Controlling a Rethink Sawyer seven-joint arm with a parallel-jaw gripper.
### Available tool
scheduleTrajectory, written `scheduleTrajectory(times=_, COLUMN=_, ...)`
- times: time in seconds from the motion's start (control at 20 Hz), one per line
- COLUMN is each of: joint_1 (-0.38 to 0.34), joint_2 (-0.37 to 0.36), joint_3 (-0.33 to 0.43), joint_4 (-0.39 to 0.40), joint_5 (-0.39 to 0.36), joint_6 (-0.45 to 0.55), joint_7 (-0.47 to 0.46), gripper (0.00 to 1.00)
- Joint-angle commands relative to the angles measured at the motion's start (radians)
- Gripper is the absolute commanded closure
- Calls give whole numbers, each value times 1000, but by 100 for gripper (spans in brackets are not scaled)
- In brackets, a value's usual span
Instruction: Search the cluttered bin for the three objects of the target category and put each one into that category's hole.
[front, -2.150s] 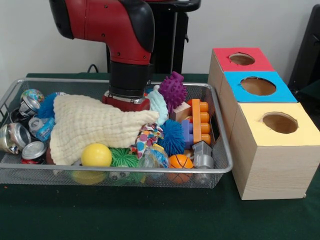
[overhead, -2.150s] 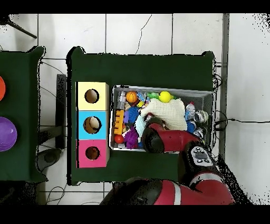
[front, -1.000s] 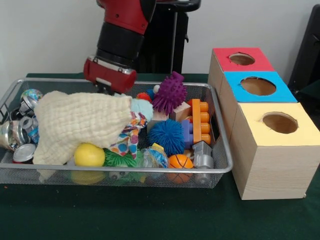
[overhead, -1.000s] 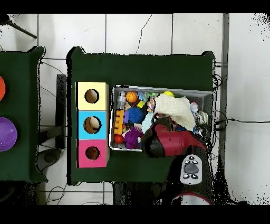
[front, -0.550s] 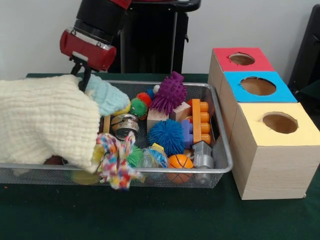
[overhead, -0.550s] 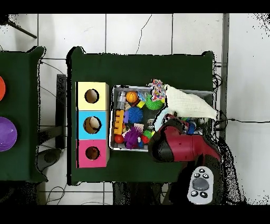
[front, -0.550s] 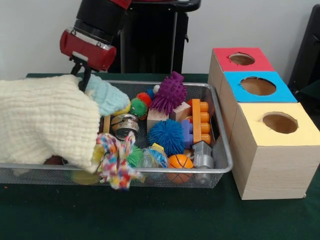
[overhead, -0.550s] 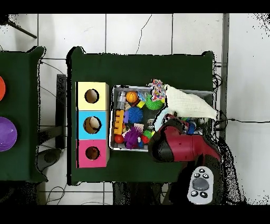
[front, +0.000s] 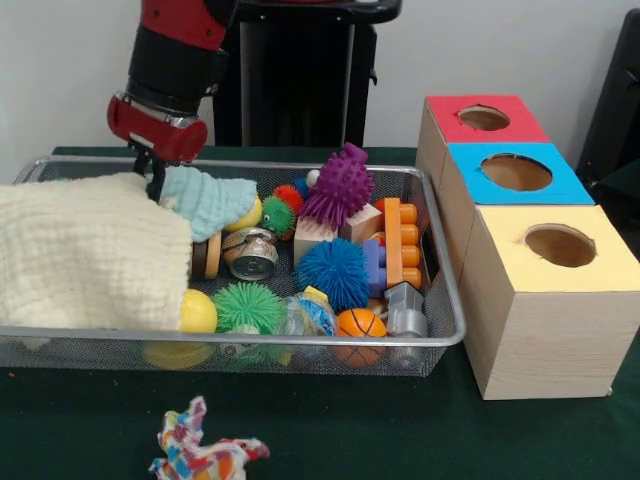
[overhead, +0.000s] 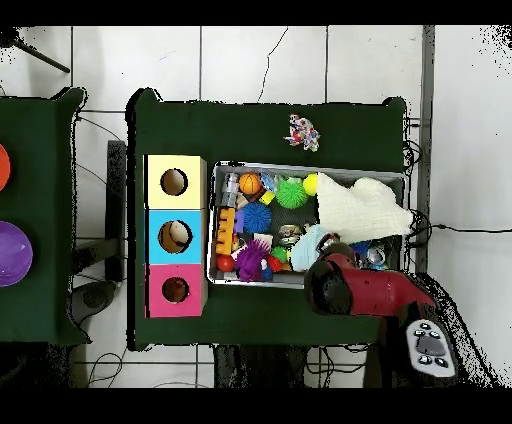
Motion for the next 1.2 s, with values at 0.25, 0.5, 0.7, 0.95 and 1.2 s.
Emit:
scheduleTrajectory(times=0.25, joint_1=-166, joint_2=0, joint_3=346, joint_4=254, joint_5=125, joint_6=315, joint_7=-28, gripper=100)
scheduleTrajectory(times=0.5, joint_1=-221, joint_2=-60, joint_3=443, joint_4=327, joint_5=224, joint_6=419, joint_7=-24, gripper=100)
scheduleTrajectory(times=0.7, joint_1=-200, joint_2=-130, joint_3=444, joint_4=339, joint_5=260, joint_6=483, joint_7=-32, gripper=100)
scheduleTrajectory(times=0.95, joint_1=-187, joint_2=-141, joint_3=443, joint_4=329, joint_5=223, joint_6=436, joint_7=-52, gripper=100)
scheduleTrajectory(times=1.2, joint_1=-172, joint_2=-141, joint_3=439, joint_4=331, joint_5=207, joint_6=386, joint_7=-25, gripper=100)
